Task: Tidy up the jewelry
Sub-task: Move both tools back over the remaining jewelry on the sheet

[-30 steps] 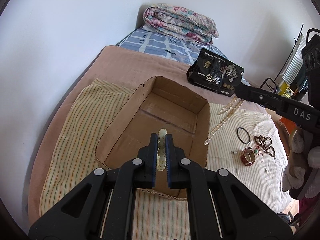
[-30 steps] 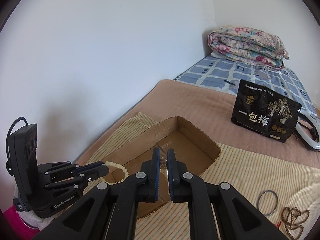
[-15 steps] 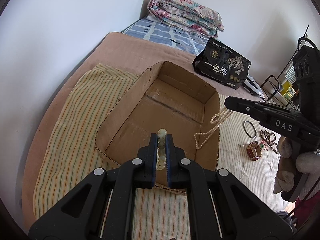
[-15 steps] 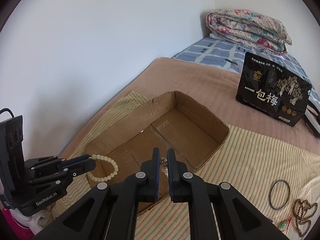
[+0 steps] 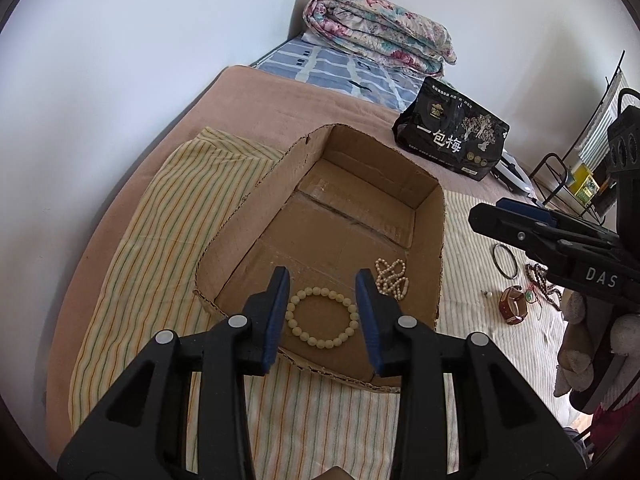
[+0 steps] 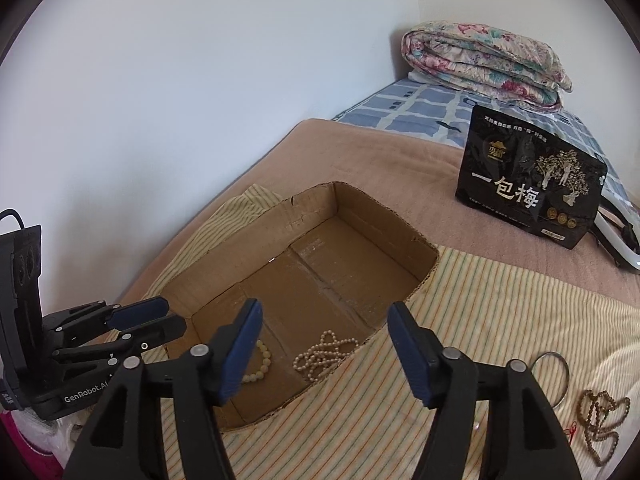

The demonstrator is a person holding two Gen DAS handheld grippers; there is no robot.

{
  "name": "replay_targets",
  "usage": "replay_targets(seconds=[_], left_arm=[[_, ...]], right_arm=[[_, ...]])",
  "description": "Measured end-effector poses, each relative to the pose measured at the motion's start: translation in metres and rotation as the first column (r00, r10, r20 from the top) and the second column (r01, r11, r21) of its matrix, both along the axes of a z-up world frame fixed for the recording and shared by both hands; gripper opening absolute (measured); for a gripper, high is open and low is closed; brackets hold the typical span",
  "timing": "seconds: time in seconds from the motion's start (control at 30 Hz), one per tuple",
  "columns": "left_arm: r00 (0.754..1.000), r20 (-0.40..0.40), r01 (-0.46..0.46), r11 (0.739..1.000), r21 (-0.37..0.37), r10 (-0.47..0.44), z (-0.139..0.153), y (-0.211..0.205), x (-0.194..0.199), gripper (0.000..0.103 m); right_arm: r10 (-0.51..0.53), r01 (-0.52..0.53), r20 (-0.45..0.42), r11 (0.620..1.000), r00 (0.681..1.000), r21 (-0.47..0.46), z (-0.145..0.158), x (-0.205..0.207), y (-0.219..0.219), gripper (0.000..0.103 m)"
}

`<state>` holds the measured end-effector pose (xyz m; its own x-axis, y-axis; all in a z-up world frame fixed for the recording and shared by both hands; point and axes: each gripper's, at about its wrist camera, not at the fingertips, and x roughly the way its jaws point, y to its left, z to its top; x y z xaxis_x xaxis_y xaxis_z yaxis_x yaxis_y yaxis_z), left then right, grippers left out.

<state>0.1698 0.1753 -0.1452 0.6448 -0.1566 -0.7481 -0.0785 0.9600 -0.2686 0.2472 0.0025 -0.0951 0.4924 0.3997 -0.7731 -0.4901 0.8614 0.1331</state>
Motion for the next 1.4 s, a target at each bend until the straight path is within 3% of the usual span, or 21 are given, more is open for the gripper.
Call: replay_targets(seconds=[0.17,0.27,0.4,0.87,1.4], left_arm=[[1.000,0.003,0.002,1.000,0.001,-0.002,0.002,-0.004,-0.003,0.034],[1.000,0.007,0.002,1.000,0.007,-0.002,0.005,-0.010,-0.006,0.034],[1.000,0.018,0.006,1.000,0.000,-0.006,0.010,-0.018,-0.009,0.052],[0.998,0.038,0.048,0.999,0.011,-0.048,0.028,-0.053,-0.013,0.053],[0.985,0.032,0.168,0.986,0.004,-0.168,0.033,-0.123,-0.006,0.053]], right_arm=[[-0.033,0.033,0.023,0.999,0.999,-0.020,0.005,-0.003,-0.008,0.091],[-0.047,0.048,0.036,0.999,0.998,-0.022,0.008,-0.007,-0.017,0.092],[-0.067,0.068,0.047,0.997,0.997,-0.032,0.012,-0.012,-0.031,0.095],[-0.152,0.153,0.084,0.988,0.985,-0.006,0.032,-0.034,-0.103,0.097],[-0.291,0.292,0.109,0.956,0.950,0.007,0.042,-0.064,-0.211,0.097]])
